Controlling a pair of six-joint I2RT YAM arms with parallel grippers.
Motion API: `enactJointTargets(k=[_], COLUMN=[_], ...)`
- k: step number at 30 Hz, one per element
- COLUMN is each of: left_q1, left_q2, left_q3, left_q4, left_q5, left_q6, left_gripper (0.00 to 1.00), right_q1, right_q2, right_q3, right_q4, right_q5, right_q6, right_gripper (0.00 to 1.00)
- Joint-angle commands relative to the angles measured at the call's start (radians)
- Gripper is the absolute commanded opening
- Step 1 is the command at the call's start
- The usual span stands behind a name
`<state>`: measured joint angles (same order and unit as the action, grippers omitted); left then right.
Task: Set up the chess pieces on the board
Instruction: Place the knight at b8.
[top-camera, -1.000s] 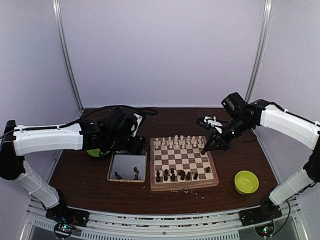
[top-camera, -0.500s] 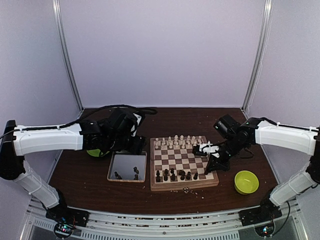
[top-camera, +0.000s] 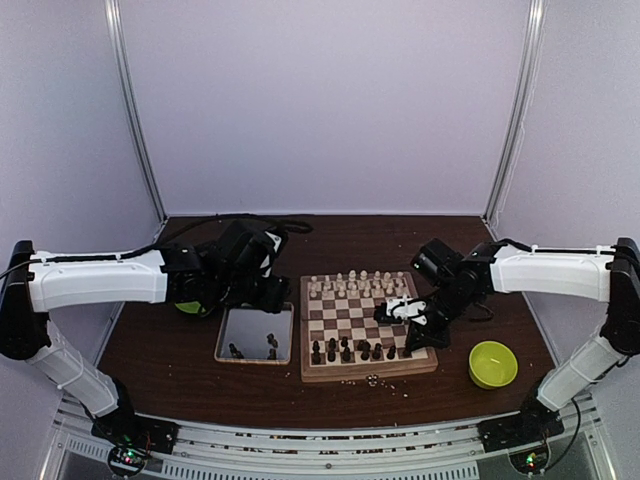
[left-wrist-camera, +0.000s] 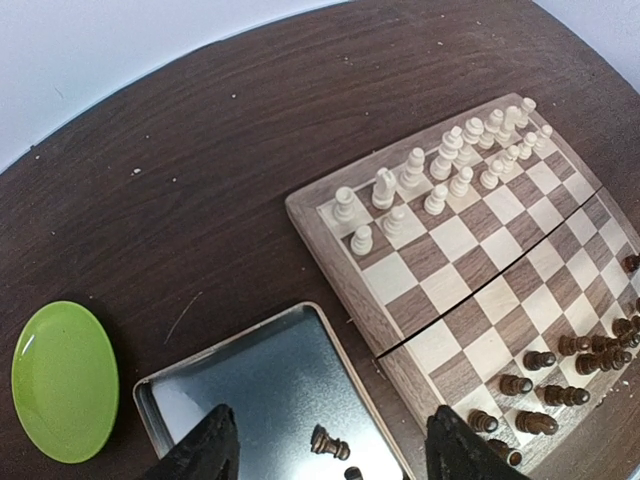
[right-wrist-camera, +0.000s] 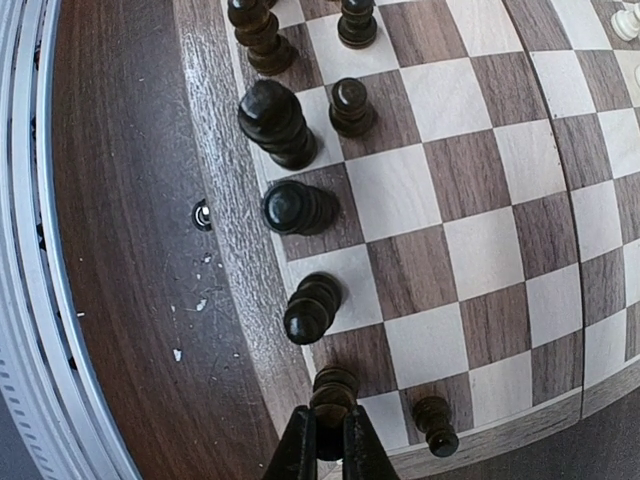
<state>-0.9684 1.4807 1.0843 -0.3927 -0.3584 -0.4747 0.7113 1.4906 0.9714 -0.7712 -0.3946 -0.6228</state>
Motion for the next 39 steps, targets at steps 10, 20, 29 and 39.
enactJointTargets(k=[10, 20, 29, 39], left_q1=[0.002, 0.002, 0.031, 0.048], left_q2=[0.014, 0.016, 0.040, 0.172], left_q3=[-0.014, -0.014, 0.060, 0.048], left_q4=[0.044, 0.037, -0.325, -0.324], left_q5=[0.020, 0.031, -0.006, 0.171], left_q6=[-0.022, -0.030, -0.147, -0.053], left_gripper=[0.65, 0.64, 0.53, 0.46], right_q1=[0.020, 0.022, -0.094, -0.134], right_q2=[0.041, 0.012, -0.135, -0.130], right_q3=[0.029, 0.045, 0.041, 0.007], right_q4=[0.039, 0.025, -0.003, 0.058], right_q5=[0.058, 0.040, -0.059, -0.073], right_q6=[0.017, 0.046, 0.063, 0.084], right_gripper=[0.10, 0.31, 0.37, 0.38])
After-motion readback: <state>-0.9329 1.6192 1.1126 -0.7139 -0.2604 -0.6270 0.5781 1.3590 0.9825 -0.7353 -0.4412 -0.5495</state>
